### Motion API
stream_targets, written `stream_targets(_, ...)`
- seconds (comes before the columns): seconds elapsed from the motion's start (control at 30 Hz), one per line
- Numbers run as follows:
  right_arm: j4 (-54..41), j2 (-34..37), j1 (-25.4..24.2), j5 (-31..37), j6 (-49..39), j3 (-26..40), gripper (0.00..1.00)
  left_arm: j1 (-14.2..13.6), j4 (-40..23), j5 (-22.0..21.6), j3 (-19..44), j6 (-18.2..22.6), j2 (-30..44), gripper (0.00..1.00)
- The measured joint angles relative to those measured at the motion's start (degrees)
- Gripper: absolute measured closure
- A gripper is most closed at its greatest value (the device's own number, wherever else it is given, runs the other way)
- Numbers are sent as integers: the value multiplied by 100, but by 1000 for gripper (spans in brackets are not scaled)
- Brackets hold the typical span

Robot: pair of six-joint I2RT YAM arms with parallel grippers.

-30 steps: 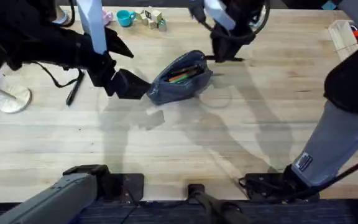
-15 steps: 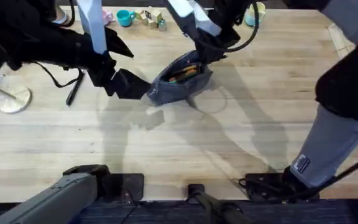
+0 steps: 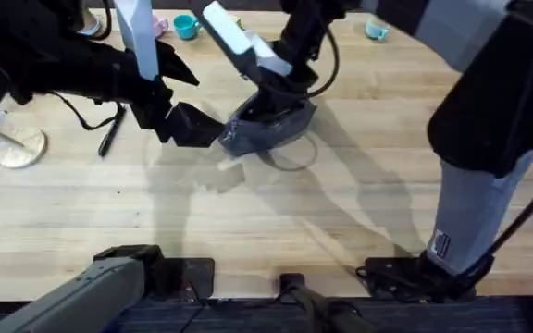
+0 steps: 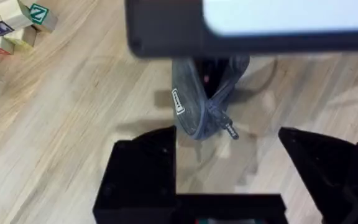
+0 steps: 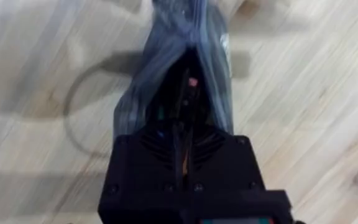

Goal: Unzip the bag, pick up the pens from the table one at a time and place them inside, then zip the bag closed.

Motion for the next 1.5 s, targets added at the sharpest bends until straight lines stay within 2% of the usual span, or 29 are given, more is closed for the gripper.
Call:
stream_targets(0.3,230,155,310,-221,2,0,961,-1,8,0,0,0,0,7)
stream_targets(0.33,232,155,314,-223,8,0,890,-1,8,0,0,0,0,8)
stream_targets(0.37,231,155,314,-235,4,0,761,-1,8,0,0,0,0,8)
stream_targets(0.53,234,155,312,-225,-1,0,54,-1,8,0,0,0,0,7)
stream_targets(0.57,238,155,312,-202,2,0,20,-1,8,0,0,0,0,7)
stream_targets(0.67,237,155,314,-178,6,0,83,-1,9,0,0,0,0,7)
stream_targets(0.7,231,155,312,-176,1,0,24,-1,10,0,0,0,0,7)
stream_targets(0.73,213,155,314,-171,2,0,11,-1,10,0,0,0,0,7)
stream_targets(1.07,142,155,312,-168,18,0,5,71,10,0,0,0,0,8)
stream_targets(1.23,115,104,312,-204,205,0,6,406,10,2,0,0,0,8)
stream_targets(1.5,77,-688,314,-412,855,0,4,1251,16,-163,0,0,0,7)
